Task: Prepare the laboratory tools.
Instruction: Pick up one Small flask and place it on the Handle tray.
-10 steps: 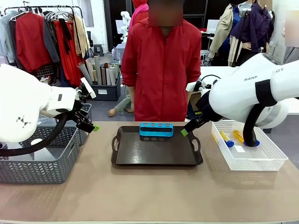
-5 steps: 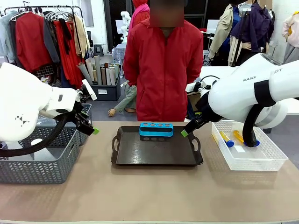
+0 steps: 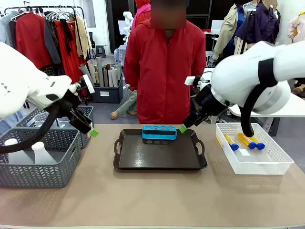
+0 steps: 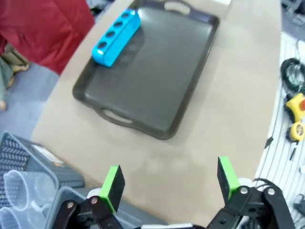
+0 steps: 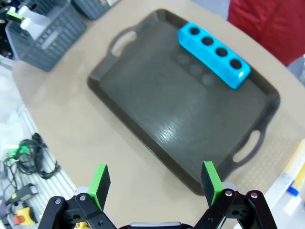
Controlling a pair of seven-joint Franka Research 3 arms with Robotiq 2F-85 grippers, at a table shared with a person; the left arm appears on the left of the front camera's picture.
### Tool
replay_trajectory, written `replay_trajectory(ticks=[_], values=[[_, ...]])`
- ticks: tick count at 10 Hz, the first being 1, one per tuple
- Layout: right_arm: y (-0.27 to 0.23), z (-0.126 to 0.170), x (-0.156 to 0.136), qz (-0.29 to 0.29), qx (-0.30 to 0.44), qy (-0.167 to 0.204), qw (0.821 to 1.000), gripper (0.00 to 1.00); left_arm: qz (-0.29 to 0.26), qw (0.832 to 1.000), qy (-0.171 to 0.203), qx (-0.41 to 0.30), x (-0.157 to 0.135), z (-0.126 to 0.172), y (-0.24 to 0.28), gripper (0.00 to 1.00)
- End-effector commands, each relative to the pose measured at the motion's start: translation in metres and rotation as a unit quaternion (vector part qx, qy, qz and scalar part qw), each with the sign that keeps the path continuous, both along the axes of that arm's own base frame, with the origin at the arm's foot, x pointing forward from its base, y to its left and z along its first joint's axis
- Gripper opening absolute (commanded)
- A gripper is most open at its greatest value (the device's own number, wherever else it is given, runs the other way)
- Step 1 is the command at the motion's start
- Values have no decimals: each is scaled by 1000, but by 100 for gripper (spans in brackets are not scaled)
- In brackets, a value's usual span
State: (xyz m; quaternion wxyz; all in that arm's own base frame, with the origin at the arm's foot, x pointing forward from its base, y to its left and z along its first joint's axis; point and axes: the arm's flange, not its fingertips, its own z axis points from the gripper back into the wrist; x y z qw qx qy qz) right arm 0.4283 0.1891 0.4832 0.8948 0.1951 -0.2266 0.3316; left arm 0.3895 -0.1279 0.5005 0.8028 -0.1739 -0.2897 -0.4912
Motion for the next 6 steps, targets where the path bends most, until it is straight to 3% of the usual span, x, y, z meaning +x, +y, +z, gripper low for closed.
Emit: replay_trajectory(ticks=[1, 3, 6], values=[[-17, 27, 12, 32, 43, 1, 999, 100, -15, 999, 0, -45, 11, 16, 14, 100], [-31, 61, 21, 54, 56, 14, 997, 100, -28, 998, -4, -57, 17, 36, 23, 100], [-58, 105, 25, 58, 40, -34, 997, 100, -11, 998, -27, -54, 25, 64, 40, 100]])
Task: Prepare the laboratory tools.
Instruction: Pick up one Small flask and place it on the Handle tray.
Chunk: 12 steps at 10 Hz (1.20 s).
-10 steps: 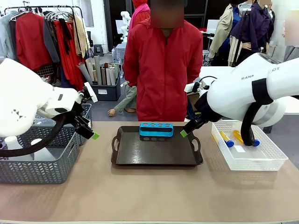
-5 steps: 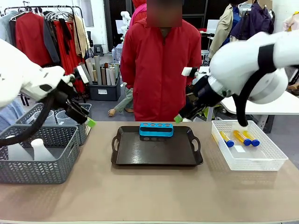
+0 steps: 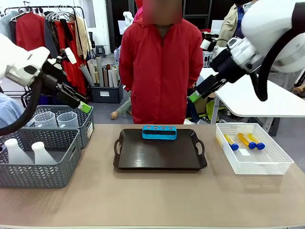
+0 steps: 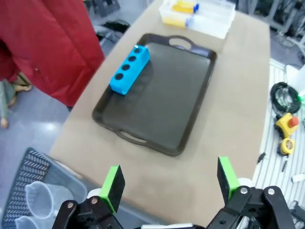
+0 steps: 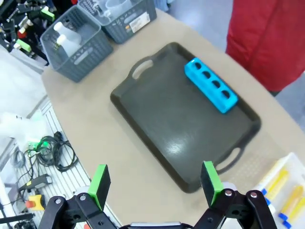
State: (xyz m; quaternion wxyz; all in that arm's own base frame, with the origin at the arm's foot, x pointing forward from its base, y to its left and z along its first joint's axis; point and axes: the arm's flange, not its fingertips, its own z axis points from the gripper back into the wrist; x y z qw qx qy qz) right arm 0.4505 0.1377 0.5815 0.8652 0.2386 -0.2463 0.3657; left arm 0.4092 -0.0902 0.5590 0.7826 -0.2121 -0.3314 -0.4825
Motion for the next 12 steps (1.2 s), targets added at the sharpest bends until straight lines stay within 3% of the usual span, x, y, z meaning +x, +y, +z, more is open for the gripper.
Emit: replay_trajectory(ticks=[1, 7, 9, 12], values=[[-16, 19, 5, 0, -6, -36, 999, 100, -1, 1000, -12, 11, 9, 15, 6, 100], [-36, 71, 8, -17, -28, -87, 996, 100, 28, 997, -37, 57, 16, 63, 4, 100], [-44, 60, 8, -32, -12, -89, 995, 100, 18, 997, -56, 57, 13, 59, -3, 100], [-36, 68, 6, -18, -16, -82, 996, 100, 22, 998, -48, 46, 15, 62, 2, 100]])
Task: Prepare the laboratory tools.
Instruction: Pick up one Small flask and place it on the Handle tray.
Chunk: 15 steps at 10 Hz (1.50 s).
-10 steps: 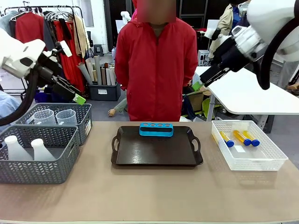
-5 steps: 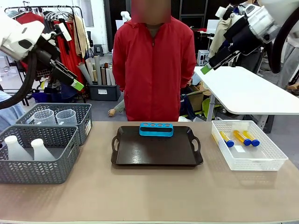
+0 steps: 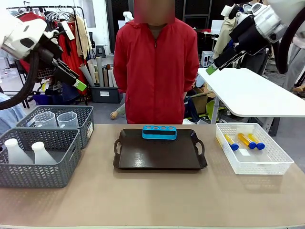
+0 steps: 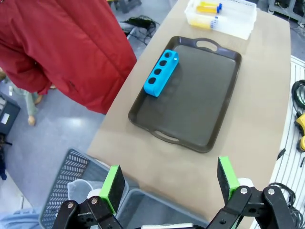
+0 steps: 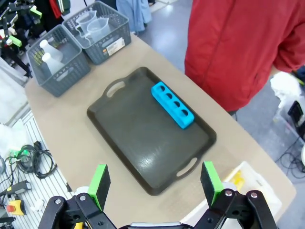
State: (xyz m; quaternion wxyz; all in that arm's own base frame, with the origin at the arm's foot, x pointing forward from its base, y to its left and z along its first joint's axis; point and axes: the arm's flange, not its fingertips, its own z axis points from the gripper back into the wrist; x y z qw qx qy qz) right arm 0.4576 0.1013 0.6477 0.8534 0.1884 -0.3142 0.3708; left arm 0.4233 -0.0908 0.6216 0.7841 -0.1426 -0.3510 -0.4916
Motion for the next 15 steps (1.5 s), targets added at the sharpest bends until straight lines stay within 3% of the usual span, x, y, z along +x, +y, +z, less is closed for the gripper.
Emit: replay_trajectory(ticks=[1, 8, 15], values=[[0, 2, -1, 2, 1, -1, 1000, 100, 2, 1000, 2, -2, 1, 0, 3, 100], [-16, 31, 4, 22, 3, -3, 1000, 100, -4, 999, -18, -28, -3, 30, 19, 100], [-49, 38, 18, 38, 18, 2, 999, 100, -5, 999, -36, -32, 13, 57, 29, 100]])
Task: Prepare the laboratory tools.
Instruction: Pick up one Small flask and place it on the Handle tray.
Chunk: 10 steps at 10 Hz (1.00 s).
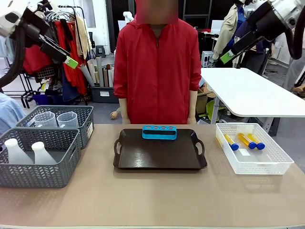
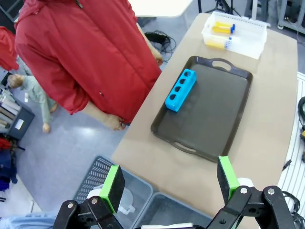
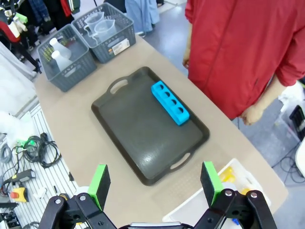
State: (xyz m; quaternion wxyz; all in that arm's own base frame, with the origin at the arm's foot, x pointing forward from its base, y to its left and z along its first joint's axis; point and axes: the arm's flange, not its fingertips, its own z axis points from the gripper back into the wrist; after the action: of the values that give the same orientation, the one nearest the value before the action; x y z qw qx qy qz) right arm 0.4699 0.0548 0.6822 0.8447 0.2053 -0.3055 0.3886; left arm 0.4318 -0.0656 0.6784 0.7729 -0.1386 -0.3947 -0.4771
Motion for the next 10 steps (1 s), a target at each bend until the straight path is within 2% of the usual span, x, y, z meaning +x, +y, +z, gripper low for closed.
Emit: replay_trajectory(ticks=[1, 10], values=[[4, 0, -2, 1, 1, 0, 1000, 100, 1, 1000, -1, 0, -2, -1, 0, 100], [4, 0, -2, 1, 1, 0, 1000, 100, 1, 1000, -1, 0, -2, -1, 0, 100]])
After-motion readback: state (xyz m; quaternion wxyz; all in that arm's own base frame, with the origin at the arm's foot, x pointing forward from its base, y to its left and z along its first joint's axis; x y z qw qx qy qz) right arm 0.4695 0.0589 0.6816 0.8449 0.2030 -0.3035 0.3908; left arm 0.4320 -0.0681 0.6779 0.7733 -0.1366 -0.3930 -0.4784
